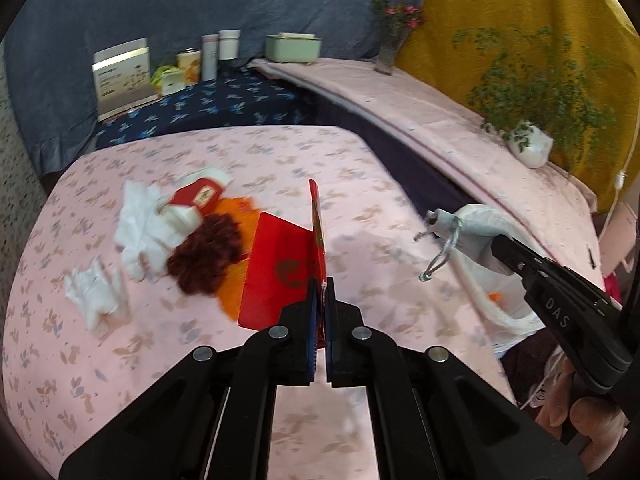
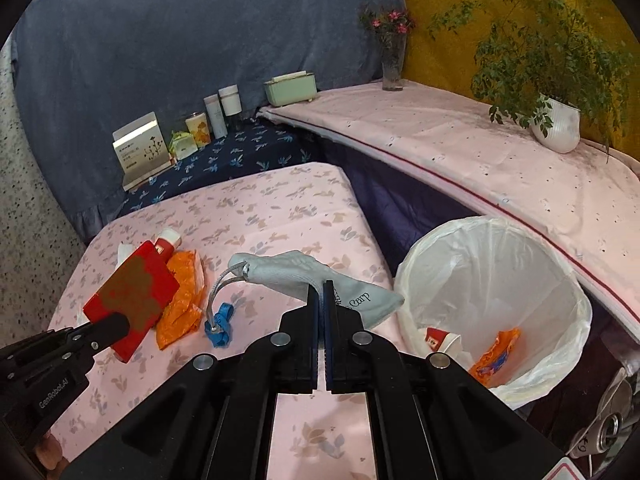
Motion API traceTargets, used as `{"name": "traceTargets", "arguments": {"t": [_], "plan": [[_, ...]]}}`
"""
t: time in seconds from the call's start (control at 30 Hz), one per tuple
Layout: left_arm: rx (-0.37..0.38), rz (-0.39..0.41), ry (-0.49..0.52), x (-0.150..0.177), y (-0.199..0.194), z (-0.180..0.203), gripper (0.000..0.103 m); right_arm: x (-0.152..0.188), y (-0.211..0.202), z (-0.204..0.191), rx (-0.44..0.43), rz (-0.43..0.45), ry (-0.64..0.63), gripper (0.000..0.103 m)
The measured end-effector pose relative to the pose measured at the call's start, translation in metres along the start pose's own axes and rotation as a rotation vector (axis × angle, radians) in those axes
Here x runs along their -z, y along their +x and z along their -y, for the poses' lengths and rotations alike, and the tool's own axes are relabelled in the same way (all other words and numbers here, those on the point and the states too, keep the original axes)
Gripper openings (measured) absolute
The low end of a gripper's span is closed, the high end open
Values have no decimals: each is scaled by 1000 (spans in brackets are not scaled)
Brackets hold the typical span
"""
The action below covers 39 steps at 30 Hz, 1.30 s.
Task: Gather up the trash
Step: 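Carry envelope and grey pouch over the bin and open both tools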
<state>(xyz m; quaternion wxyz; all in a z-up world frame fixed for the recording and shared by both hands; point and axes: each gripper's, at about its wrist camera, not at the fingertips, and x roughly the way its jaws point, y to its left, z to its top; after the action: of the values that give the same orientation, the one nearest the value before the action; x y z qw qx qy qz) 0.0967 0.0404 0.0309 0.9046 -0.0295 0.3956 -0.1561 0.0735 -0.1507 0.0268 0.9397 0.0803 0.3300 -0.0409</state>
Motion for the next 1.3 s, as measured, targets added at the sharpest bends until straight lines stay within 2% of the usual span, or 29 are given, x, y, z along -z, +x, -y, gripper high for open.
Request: {"name": "traceTargets", "arguments": {"t": [0.3,0.63,0.83,1.07,1.13,1.17,1.23,1.3], "plan": [[109,1,109,-17,11,73,2,-15,-23,58,74,60,53,2],[199,-22,205,-17,38,145,2,-14,-29,127,152,68,123,2],[253,-46,229,-17,54,174,2,-9,-24,155,187,53,155,2],[266,-74,258,-16,72,198,5,-5,-15,172,206,31,170,2],[266,-80,258,-15,77,202,6,-5,-13,174,207,27,171,5],[265,-84,256,-15,78,202,8,-4,-12,175,206,28,175,7],[260,-87,245,-15,82,202,29,-4,-12,177,202,32,184,12],[249,-77,233,-15,81,199,43,-5,-11,177,207,36,190,23]]}}
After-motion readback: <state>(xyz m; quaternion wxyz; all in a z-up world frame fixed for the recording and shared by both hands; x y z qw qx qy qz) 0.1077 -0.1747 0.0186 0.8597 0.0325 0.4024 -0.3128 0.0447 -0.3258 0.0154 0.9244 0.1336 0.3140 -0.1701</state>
